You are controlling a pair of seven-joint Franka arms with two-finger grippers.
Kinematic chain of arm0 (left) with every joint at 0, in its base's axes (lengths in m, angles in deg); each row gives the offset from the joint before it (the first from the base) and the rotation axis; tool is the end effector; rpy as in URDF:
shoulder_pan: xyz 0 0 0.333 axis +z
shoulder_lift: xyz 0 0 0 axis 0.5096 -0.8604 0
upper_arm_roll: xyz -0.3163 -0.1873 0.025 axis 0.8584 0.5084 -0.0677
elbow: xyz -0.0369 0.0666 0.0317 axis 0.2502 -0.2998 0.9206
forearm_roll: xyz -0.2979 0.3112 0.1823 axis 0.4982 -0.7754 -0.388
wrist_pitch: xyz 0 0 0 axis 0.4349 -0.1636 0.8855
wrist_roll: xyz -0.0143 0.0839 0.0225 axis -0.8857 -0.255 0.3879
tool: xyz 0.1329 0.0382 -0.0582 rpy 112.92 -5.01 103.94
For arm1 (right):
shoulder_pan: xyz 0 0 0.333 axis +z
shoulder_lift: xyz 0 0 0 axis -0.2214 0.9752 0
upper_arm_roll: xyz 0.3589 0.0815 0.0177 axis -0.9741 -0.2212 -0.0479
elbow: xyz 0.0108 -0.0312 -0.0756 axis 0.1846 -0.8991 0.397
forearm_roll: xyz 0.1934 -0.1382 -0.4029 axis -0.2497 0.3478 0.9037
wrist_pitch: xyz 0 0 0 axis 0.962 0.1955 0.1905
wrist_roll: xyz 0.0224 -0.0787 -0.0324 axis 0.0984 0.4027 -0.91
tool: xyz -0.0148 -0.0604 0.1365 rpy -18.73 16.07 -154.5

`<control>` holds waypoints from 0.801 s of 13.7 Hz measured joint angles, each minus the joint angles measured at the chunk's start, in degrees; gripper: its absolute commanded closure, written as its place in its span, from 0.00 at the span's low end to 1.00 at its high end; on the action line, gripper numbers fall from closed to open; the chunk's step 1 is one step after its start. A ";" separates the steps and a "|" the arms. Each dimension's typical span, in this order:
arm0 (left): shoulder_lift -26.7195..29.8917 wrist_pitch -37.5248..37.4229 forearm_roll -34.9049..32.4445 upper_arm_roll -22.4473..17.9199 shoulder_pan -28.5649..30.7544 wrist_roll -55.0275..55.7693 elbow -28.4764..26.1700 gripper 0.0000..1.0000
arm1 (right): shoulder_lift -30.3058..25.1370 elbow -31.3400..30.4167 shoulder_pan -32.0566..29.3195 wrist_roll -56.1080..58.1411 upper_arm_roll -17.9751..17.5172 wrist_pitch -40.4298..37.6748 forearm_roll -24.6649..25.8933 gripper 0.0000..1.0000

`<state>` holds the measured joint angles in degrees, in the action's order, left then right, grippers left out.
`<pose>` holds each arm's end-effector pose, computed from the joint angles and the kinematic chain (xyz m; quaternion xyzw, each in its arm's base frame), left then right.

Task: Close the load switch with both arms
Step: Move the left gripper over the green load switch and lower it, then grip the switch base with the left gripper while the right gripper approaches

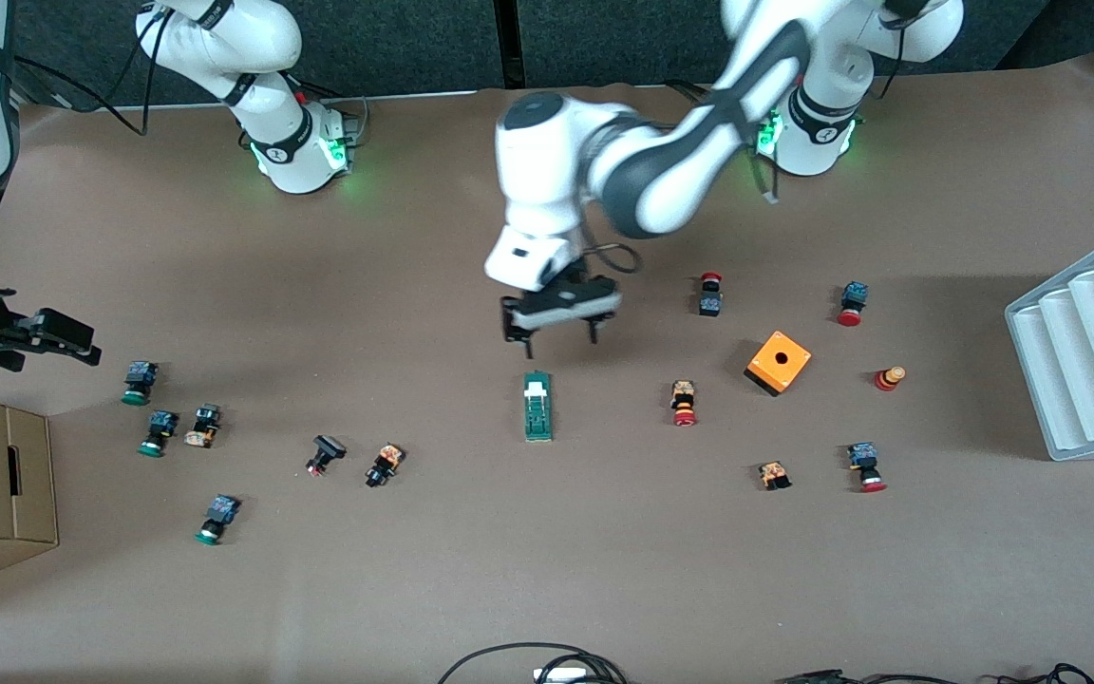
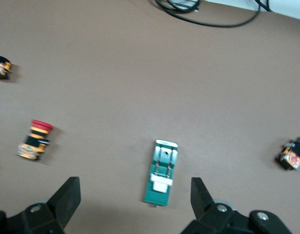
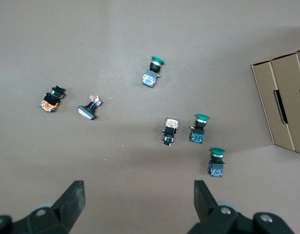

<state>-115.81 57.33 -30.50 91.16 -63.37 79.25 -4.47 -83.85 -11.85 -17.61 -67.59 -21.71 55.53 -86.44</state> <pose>0.5168 -0.6123 0.3403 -0.9655 -0.1170 -0.2327 0.0090 0.6618 -0.0732 0.5658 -0.9997 -0.0106 -0.0213 0.0041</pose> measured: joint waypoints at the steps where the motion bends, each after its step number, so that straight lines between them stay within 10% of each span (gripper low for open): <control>1: -1.66 0.05 -4.34 0.00 -1.54 3.35 0.01 0.00 | 0.00 0.00 0.00 0.00 0.04 0.00 0.00 0.00; 11: -14.76 4.14 -37.74 -0.24 -4.24 25.86 -0.39 0.00 | 0.53 0.00 -1.96 -0.17 0.18 0.16 -0.18 0.00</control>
<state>-130.57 61.48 -68.25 90.92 -67.60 105.11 -4.86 -83.32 -11.85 -19.57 -67.76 -21.53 55.69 -86.61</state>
